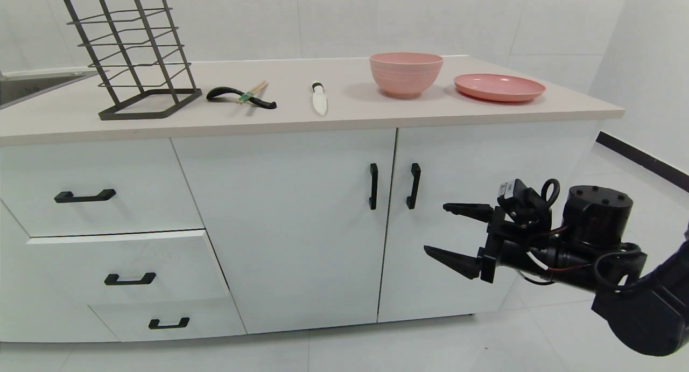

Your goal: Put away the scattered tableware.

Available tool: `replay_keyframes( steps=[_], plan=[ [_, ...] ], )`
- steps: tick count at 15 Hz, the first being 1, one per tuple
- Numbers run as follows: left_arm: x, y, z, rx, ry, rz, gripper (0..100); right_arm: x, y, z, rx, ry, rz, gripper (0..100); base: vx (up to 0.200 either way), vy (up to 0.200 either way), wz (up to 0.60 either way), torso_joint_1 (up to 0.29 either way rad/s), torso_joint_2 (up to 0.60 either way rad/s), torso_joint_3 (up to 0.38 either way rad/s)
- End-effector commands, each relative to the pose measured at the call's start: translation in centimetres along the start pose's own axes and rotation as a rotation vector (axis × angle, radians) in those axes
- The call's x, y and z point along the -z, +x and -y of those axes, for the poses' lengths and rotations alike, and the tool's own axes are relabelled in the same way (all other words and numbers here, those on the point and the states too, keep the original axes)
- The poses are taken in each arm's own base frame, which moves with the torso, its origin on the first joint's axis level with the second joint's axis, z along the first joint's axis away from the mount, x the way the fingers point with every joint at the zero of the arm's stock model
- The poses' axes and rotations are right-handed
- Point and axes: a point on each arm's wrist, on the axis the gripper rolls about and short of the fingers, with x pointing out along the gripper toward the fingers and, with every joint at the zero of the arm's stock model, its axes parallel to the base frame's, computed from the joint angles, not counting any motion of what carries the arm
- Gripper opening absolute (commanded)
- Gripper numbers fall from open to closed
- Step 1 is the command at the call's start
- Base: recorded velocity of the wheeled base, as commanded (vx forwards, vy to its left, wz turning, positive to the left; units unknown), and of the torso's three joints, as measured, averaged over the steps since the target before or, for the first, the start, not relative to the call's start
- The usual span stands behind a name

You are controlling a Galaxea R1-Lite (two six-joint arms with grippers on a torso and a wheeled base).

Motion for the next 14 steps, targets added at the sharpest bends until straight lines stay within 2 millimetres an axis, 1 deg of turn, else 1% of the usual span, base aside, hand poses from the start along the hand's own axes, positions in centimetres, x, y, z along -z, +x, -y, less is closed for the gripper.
replay_keyframes(
  steps=[1,3,5,6,7,8,10,12,14],
  plan=[
    [-1.1,1.9,-0.4,0.048,-0.026,-0.088,100,-0.5,-0.5,-0.2,0.003,-0.010,0.012,100,0.000,0.000,0.00,0.000,0.00,0.000],
    [-1.7,2.9,-0.5,0.149,-0.046,-0.121,100,-0.9,-1.1,-0.7,0.005,-0.018,0.020,100,0.000,0.000,0.00,0.000,0.00,0.000],
    [-2.7,5.0,-0.6,0.271,-0.071,-0.180,100,-1.3,-1.8,-1.2,0.005,-0.028,0.029,100,0.000,0.000,0.00,0.000,0.00,0.000],
    [-2.8,5.4,-0.6,0.300,-0.077,-0.188,100,-1.3,-1.8,-1.2,0.004,-0.029,0.031,100,0.000,0.000,0.00,0.000,0.00,0.000],
    [-3.2,6.5,-0.4,0.429,-0.103,-0.216,100,-1.6,-1.8,-1.1,0.007,-0.032,0.043,100,0.000,0.000,0.00,0.000,0.00,0.000],
    [-3.4,7.3,-0.2,0.510,-0.120,-0.233,100,-1.8,-1.9,-1.1,-0.003,-0.034,0.051,100,0.000,0.000,0.00,0.000,0.00,0.000],
    [-3.3,8.6,0.2,0.586,-0.135,-0.279,100,-1.9,-2.1,-1.3,-0.015,-0.033,0.053,100,0.000,0.000,0.00,0.000,0.00,0.000],
    [-2.8,10.6,0.8,0.645,-0.118,-0.343,100,-1.8,-2.3,-0.8,0.003,-0.008,0.053,100,0.000,0.000,0.00,0.000,0.00,0.000],
    [-2.4,13.0,1.8,0.737,-0.050,-0.378,100,-1.7,-2.3,-0.5,0.013,0.005,0.051,100,0.000,0.000,0.00,0.000,0.00,0.000]
  ],
)
